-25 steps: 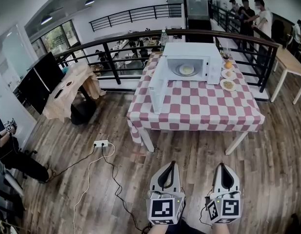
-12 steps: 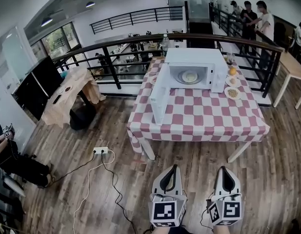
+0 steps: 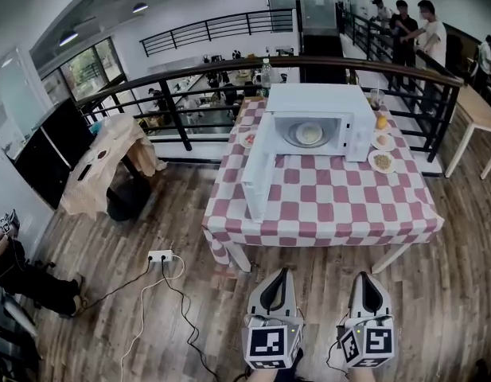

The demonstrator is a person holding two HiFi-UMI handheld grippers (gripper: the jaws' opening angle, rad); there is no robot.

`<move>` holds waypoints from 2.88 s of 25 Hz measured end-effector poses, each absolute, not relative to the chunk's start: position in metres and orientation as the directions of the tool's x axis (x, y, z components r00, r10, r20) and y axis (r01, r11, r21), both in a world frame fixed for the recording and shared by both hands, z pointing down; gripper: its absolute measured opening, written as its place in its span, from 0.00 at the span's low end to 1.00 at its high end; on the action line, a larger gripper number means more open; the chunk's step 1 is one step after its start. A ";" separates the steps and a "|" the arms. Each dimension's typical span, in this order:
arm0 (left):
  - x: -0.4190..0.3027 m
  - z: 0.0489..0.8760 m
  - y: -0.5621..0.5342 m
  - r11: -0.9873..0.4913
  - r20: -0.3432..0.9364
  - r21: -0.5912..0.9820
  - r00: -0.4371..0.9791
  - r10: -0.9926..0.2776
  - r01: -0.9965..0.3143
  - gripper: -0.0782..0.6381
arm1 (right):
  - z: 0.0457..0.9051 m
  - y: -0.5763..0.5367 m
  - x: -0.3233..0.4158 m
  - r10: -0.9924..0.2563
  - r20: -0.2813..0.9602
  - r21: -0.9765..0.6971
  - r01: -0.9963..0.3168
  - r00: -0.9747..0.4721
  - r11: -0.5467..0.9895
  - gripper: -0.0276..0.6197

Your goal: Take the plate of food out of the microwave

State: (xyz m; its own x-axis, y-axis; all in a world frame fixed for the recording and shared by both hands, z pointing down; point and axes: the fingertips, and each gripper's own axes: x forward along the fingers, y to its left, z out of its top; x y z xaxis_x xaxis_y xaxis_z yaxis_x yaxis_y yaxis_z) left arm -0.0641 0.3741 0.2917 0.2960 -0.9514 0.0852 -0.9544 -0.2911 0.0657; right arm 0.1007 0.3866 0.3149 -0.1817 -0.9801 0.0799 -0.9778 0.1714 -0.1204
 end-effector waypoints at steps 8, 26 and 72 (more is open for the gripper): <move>-0.068 0.290 0.323 -0.327 0.067 0.060 0.330 -0.941 -0.943 0.14 | 0.317 0.341 0.094 -0.984 0.082 -0.115 -0.982 -0.159 0.149 0.03; -0.087 0.303 0.258 -0.347 0.080 0.080 0.353 -0.932 -0.935 0.14 | 0.325 0.280 0.071 -0.984 0.096 -0.112 -0.984 -0.149 0.139 0.03; -0.035 0.310 0.036 -0.246 0.121 0.095 0.257 -0.959 -0.965 0.14 | 0.334 0.036 0.105 -0.944 0.140 -0.140 -0.950 -0.297 0.278 0.03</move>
State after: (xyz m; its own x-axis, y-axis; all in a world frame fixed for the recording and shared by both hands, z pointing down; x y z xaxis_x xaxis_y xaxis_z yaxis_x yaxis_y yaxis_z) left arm -0.0346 0.0359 0.3102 0.2567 -0.9589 0.1211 -0.9645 -0.2462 0.0954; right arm 0.1049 0.0364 0.3338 -0.2974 -0.9444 0.1405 -0.9502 0.2784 -0.1401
